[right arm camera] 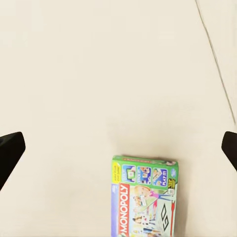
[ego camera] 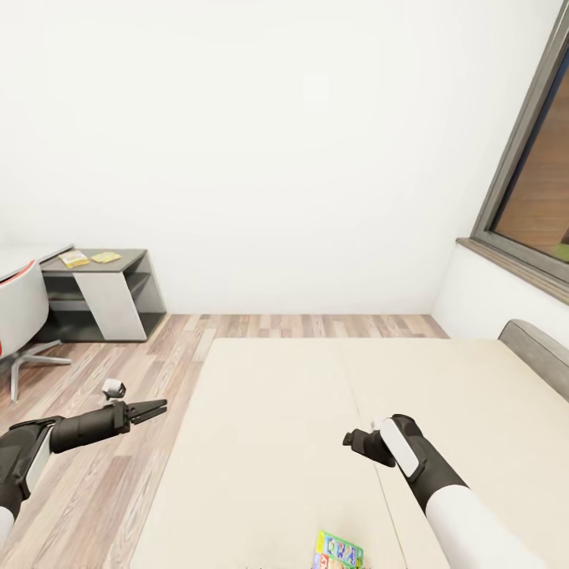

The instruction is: Put all the toys in the child's room - the three board games (two on the bed and one on the table), the two jigsaw puzzles on the table, and the tennis ball on the table - inside the toy box on the table in the child's room.

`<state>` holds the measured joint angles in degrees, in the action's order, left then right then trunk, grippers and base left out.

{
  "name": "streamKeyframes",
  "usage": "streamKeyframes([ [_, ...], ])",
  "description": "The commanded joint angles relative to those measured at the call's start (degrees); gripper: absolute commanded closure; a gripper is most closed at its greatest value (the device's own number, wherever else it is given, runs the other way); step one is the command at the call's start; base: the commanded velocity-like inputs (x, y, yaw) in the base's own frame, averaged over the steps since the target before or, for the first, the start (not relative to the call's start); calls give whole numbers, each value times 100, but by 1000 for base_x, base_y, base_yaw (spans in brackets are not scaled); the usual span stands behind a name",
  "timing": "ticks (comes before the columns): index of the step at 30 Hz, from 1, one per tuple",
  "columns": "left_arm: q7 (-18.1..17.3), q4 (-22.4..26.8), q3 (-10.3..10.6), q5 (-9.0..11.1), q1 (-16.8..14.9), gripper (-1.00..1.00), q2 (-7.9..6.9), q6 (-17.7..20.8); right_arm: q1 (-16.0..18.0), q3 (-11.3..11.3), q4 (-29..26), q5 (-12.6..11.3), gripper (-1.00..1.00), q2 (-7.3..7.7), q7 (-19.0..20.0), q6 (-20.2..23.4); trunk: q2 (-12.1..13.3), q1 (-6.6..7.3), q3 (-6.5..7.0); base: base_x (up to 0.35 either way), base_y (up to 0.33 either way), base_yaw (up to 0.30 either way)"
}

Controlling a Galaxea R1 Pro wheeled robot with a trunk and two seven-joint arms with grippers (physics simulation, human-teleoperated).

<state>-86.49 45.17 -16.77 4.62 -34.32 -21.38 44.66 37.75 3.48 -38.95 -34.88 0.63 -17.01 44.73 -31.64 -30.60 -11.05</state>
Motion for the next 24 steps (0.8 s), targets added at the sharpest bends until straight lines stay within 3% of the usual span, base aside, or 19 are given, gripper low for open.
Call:
streamKeyframes([
  [1, -18, 1, 4, -1, -4, -100, 0, 60, 4, 30, -8, -61, -100, 9, -52, 11, -10, -2, -20, 0, 0, 0],
  [24, 0, 1, 13, -3, -4, -100, 2, 59, 4, 30, 22, -54, -100, 43, -55, 24, -10, -2, -237, 0, 0, 0],
])
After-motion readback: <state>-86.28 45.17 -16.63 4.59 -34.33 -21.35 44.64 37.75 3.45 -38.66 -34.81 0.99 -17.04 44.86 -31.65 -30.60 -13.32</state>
